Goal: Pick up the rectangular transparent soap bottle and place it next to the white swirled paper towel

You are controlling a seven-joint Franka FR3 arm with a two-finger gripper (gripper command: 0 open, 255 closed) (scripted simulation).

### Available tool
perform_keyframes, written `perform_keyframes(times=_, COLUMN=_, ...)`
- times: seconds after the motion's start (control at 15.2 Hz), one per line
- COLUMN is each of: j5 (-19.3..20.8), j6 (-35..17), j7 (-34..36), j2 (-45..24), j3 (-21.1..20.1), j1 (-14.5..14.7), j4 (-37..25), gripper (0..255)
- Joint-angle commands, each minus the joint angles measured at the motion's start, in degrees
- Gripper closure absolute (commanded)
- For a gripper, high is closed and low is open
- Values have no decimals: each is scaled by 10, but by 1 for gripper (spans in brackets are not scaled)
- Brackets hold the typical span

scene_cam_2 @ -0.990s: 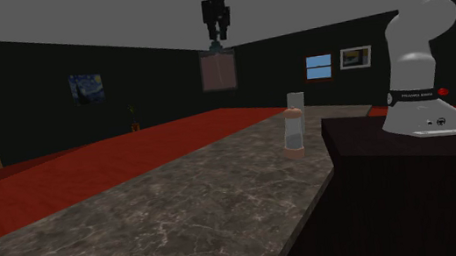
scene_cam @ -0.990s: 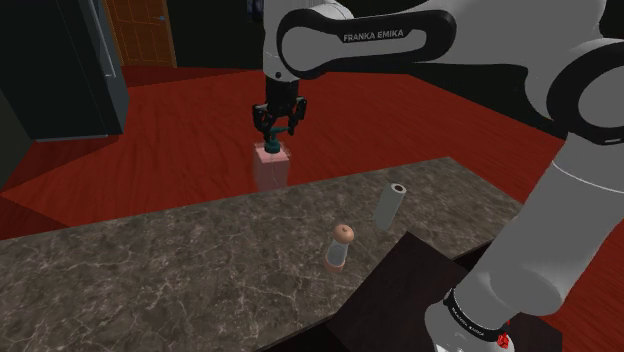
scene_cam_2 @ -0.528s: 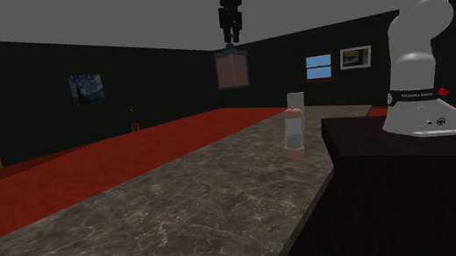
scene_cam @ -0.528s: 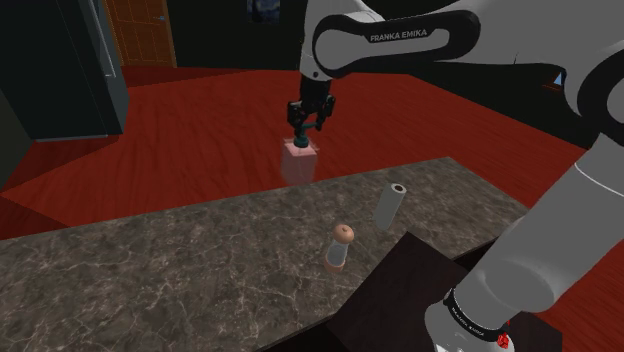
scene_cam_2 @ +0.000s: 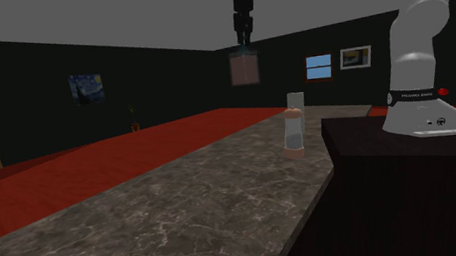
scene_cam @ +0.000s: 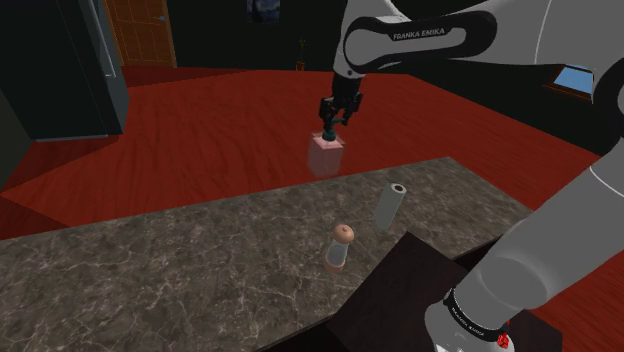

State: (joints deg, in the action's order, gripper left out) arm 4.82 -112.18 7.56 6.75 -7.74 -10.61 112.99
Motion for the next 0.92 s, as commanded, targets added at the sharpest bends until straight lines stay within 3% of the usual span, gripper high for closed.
perform_keyframes(times=0.0, j5=-2, j6=-6, j7=-29, j2=10, j3=16, j1=-12, j4=13, gripper=255)
perform_keyframes(times=0.86, j5=-11, j6=-20, j7=-211, j2=4, j3=120, j1=-87, j4=9, gripper=255)
